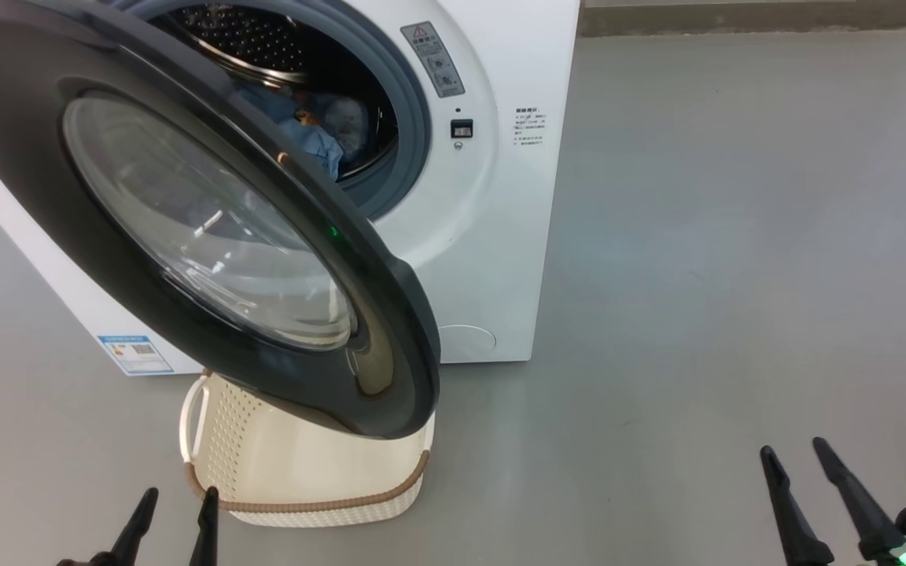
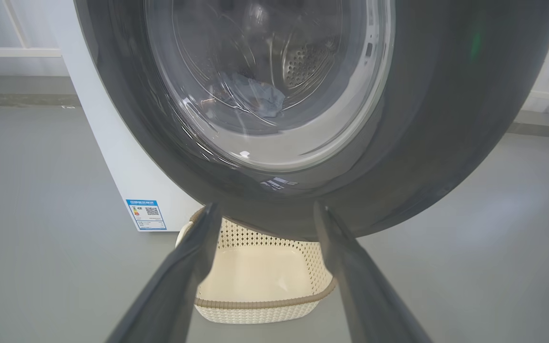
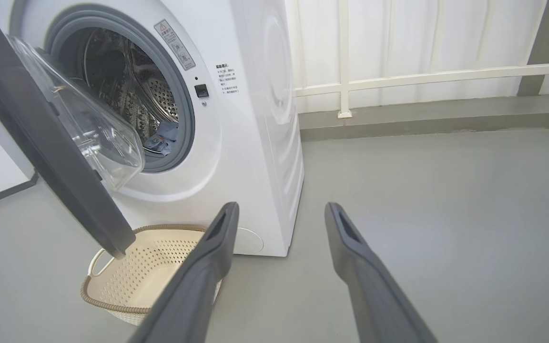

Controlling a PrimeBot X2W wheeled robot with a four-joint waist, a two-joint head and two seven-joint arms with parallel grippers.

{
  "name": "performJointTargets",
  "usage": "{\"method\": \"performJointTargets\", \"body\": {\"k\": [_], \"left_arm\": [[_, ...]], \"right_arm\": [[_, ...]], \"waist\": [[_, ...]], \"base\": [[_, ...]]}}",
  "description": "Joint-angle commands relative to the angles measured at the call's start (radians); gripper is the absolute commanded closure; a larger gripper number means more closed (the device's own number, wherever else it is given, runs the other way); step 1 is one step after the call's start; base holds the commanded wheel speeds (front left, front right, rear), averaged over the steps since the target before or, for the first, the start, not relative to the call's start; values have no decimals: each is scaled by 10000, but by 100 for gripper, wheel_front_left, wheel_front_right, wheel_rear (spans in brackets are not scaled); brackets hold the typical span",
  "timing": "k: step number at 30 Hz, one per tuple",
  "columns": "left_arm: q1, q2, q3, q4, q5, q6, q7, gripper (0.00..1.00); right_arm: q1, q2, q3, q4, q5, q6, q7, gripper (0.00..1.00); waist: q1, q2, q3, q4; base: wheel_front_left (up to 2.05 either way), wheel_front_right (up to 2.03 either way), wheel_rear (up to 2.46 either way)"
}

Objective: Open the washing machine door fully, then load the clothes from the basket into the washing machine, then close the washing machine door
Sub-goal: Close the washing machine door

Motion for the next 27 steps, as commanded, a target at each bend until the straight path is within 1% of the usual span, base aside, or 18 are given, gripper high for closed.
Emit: {"method": "performJointTargets", "body": {"k": [1, 3, 4, 12, 17, 24, 27], "left_arm": [[-209, 73, 398, -296, 108, -25, -135, 0], [-192, 46, 363, -339, 131, -25, -135, 0], [-188, 34, 341, -364, 140, -25, -135, 0], [-164, -43, 218, -517, 183, -25, -135, 0], [-167, -99, 165, -671, 185, -25, -135, 0], [-86, -200, 69, -770, 170, -25, -135, 0], [-49, -246, 59, -742, 154, -25, -135, 0]], "right_arm": [[-201, -173, 229, -198, -26, 62, -49, 68], [-363, -120, 327, -211, 7, 62, -49, 97], [-469, -86, 383, -232, 22, 62, -49, 100], [-1626, 288, 865, -665, 126, 62, -49, 100], [-2538, 497, 1294, -1352, 280, 62, -49, 100], [-3388, 665, 2242, -2363, 431, 62, -49, 100], [-3567, 607, 2905, -2520, 532, 62, -49, 100]], "waist": [[0, 0, -29, 27], [0, 0, -64, 64], [0, 0, -82, 86], [0, 0, -273, 429], [0, 0, -375, 798], [0, 0, -516, 1327], [0, 0, -559, 1522]], "base": [[0, 0, 0], [0, 0, 0], [0, 0, 0], [0, 0, 0], [0, 0, 0], [0, 0, 0], [0, 0, 0]]}}
